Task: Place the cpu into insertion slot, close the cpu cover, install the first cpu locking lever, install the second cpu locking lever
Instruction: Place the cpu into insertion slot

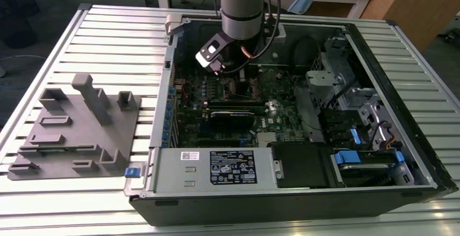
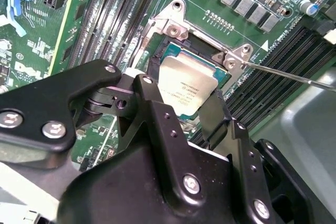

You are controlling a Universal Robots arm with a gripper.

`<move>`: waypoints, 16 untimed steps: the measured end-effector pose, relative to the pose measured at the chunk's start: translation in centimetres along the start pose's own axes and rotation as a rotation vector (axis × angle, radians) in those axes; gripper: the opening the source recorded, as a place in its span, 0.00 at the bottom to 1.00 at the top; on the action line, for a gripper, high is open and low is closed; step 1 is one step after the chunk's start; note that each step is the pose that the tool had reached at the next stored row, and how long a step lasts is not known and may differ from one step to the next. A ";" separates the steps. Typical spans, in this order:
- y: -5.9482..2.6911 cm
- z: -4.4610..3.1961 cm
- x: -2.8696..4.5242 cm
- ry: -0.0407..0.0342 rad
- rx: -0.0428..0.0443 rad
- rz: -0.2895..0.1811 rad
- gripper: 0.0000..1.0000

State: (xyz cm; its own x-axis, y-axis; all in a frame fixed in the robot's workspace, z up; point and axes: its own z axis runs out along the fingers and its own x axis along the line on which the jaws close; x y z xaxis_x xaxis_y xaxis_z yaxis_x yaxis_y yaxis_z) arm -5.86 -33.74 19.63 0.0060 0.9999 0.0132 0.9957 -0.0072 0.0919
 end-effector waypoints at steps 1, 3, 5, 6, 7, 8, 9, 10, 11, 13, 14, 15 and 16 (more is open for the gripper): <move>0.00 0.01 0.00 -0.0002 0.0001 0.001 0.54; 0.01 0.05 0.00 -0.0001 -0.0001 0.001 0.54; 0.07 0.11 0.00 0.0001 -0.0002 0.001 0.54; 0.10 0.14 0.00 0.0000 -0.0001 0.002 0.54; 0.11 0.15 0.00 -0.0002 0.0000 0.002 0.54; 0.11 0.17 0.00 -0.0003 0.0001 0.002 0.54; 0.11 0.18 -0.01 -0.0002 0.0000 0.002 0.54; 0.11 0.18 -0.01 -0.0002 0.0000 0.002 0.54; 0.12 0.18 -0.01 -0.0001 -0.0001 0.002 0.54; 0.12 0.20 -0.02 0.0001 -0.0002 0.002 0.54; 0.12 0.20 -0.03 0.0000 -0.0002 0.002 0.54; 0.11 0.21 -0.03 0.0000 -0.0001 0.002 0.54; 0.11 0.23 -0.04 0.0000 -0.0001 0.002 0.54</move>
State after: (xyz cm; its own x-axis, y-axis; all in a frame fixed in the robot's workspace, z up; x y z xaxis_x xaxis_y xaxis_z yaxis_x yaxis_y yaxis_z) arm -5.73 -33.78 19.41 0.0075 0.9999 0.0133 0.9957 -0.0087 0.0921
